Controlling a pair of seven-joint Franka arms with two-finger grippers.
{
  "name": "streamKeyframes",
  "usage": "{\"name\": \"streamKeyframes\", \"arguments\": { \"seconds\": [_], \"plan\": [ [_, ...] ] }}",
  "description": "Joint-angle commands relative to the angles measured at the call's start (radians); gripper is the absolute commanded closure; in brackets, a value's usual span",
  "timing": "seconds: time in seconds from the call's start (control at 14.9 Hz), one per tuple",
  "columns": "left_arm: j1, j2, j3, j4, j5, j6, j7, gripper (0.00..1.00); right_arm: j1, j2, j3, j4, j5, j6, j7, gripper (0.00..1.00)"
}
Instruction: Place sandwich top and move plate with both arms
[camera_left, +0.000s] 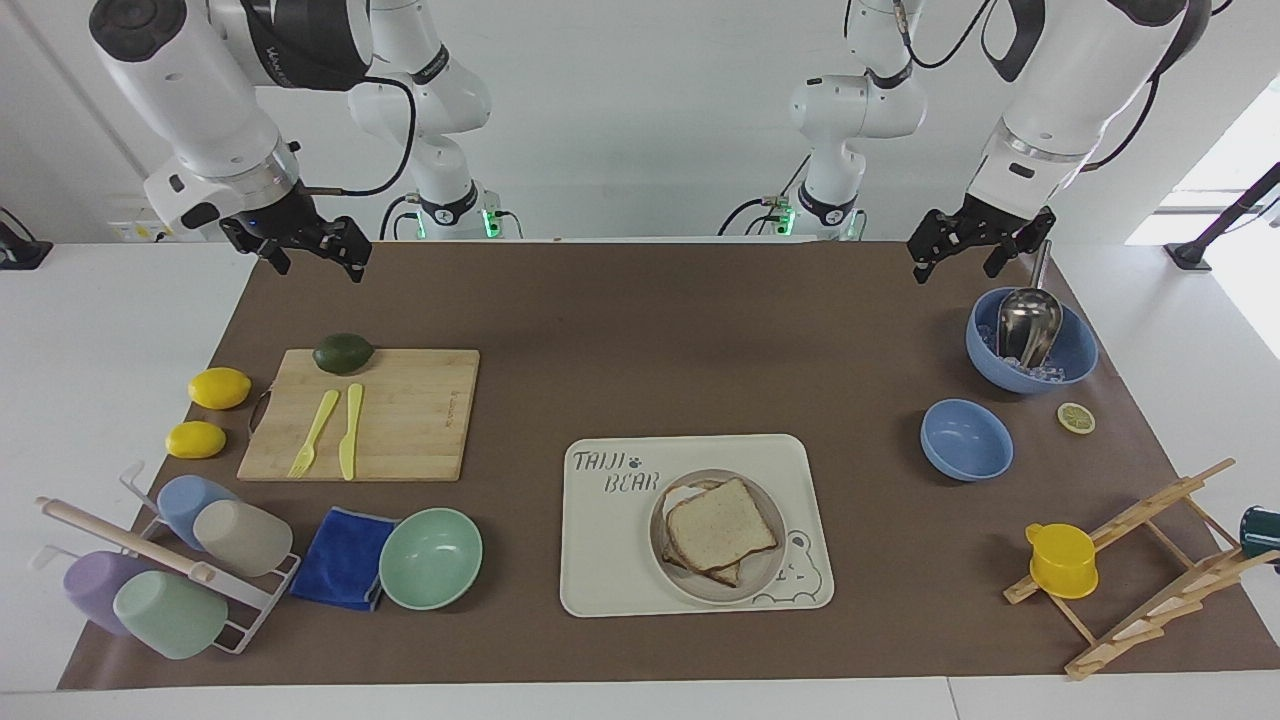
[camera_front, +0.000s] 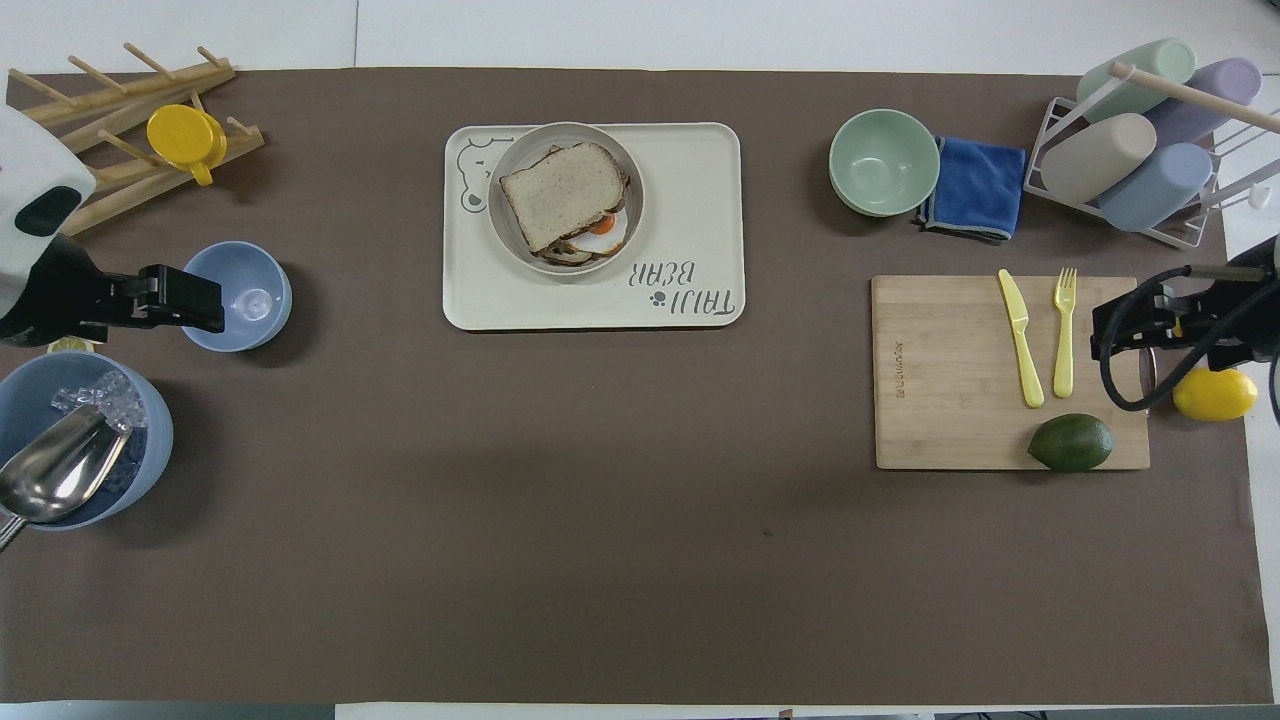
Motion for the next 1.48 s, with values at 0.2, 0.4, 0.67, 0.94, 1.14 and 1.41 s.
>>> {"name": "streamKeyframes", "arguments": {
  "seconds": [0.2, 0.4, 0.67, 0.94, 1.14, 1.41],
  "plan": [
    [0.053, -0.028, -0.039, -0.039, 0.012, -0.061, 0.103, 0.00, -0.003, -0.023, -0.006, -0.025, 0.022, 0.004, -0.016, 0.00],
    [0.069, 0.004, -0.050, 0.051, -0.020, -0.048, 0.085, 0.00, -0.003, -0.023, -0.006, -0.025, 0.022, 0.004, -0.015, 0.00],
    [0.064, 0.003, -0.046, 0.039, -0.033, -0.097, 0.068, 0.00, -0.003, -0.023, -0.006, -0.025, 0.022, 0.004, -0.016, 0.00],
    [0.058, -0.014, -0.045, -0.004, -0.044, -0.061, 0.023, 0.00, -0.003, -0.023, -0.006, -0.025, 0.022, 0.004, -0.016, 0.00],
    [0.058, -0.009, -0.045, 0.005, -0.042, -0.051, 0.031, 0.00, -0.003, -0.023, -0.006, -0.025, 0.022, 0.004, -0.015, 0.00],
    [0.060, -0.009, -0.048, 0.007, -0.042, -0.051, 0.028, 0.00, -0.003, -0.023, -0.006, -0.025, 0.022, 0.004, -0.015, 0.00]
  ]
}}
